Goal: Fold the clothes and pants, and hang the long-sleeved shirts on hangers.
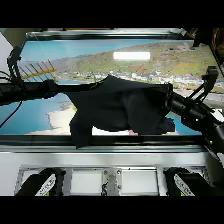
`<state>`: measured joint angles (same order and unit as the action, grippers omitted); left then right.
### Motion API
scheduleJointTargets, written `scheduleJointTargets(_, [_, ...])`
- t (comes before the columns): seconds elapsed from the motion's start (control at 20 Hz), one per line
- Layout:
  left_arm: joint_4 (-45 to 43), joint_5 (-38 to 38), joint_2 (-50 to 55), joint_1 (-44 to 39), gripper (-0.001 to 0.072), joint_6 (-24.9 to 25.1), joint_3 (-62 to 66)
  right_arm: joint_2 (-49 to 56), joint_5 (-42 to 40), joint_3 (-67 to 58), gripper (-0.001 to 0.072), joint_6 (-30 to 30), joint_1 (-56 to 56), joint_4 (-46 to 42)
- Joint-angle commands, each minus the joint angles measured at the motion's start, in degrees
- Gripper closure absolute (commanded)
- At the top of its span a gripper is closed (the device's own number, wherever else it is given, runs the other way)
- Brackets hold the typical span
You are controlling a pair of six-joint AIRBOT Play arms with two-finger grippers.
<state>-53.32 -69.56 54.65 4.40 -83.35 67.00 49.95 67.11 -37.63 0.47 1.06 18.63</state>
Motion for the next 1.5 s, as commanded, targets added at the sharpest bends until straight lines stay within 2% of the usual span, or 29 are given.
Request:
scheduleJointTargets(0.0, [0.2, -2.1, -0.1, -6.6, 0.0698, 0.0, 6.2, 3.1, 5.4, 4.2, 0.0705, -6.8, -0.1, 4.8])
scheduleJointTargets(0.1, [0.3, -2.4, -0.1, -9.5, 0.0698, -0.2, 7.9, 5.4, 7.6, 5.3, 0.0705, -9.5, -0.1, 8.5])
scheduleJointTargets(0.25, [0.3, -2.4, -0.1, -13.1, 0.0698, -1.1, 7.7, 9.5, 13.2, 5.3, 0.0705, -9.5, -0.1, 9.7])
scheduleJointTargets(0.55, [0.3, -2.3, -0.1, -13.9, 0.0682, -1.1, 7.9, 11.1, 15.5, 5.3, 0.0705, -9.7, -0.1, 13.7])
scheduleJointTargets(0.6, [0.3, -2.3, -0.1, -13.9, 0.0456, -1.1, 9.0, 11.1, 15.8, 5.3, 0.0706, -9.7, -0.1, 14.1])
scheduleJointTargets(0.65, [0.3, -2.3, -0.1, -13.4, 0.0105, -1.1, 10.8, 11.1, 16.2, 5.3, 0.0705, -9.7, -0.1, 14.9])
scheduleJointTargets(0.7, [0.4, -2.4, -0.1, -12.5, 0.0048, -1.1, 13.0, 11.1, 17.0, 5.3, 0.0706, -9.7, -0.1, 16.2])
scheduleJointTargets(0.95, [0.4, -4.7, -0.2, -6.4, 0.0049, -3.3, 22.0, 11.0, 19.3, 5.2, 0.0705, -9.7, -0.1, 21.2])
scheduleJointTargets(1.0, [0.3, -5.9, -0.3, -5.7, 0.0068, -3.7, 22.2, 10.7, 19.3, 5.1, 0.0705, -10.1, 0.0, 21.6])
scheduleJointTargets(1.1, [0.3, -8.8, 0.0, -5.0, 0.0498, -3.7, 22.1, 10.1, 19.2, 3.9, 0.0705, -11.7, 0.2, 23.7])
scheduleJointTargets(1.15, [0.3, -9.9, 0.0, -5.0, 0.0631, -3.6, 22.1, 9.7, 18.4, 2.7, 0.0706, -11.9, 0.7, 24.7])
scheduleJointTargets(1.2, [0.5, -9.7, -0.4, -5.0, 0.0657, -3.6, 21.3, 9.1, 16.8, 1.0, 0.0705, -11.9, 1.6, 24.7])
scheduleJointTargets(1.45, [0.5, -5.5, -4.6, -5.0, 0.0657, -3.6, 11.1, 6.2, 9.8, -8.9, 0.0706, -12.7, 11.0, 24.7])
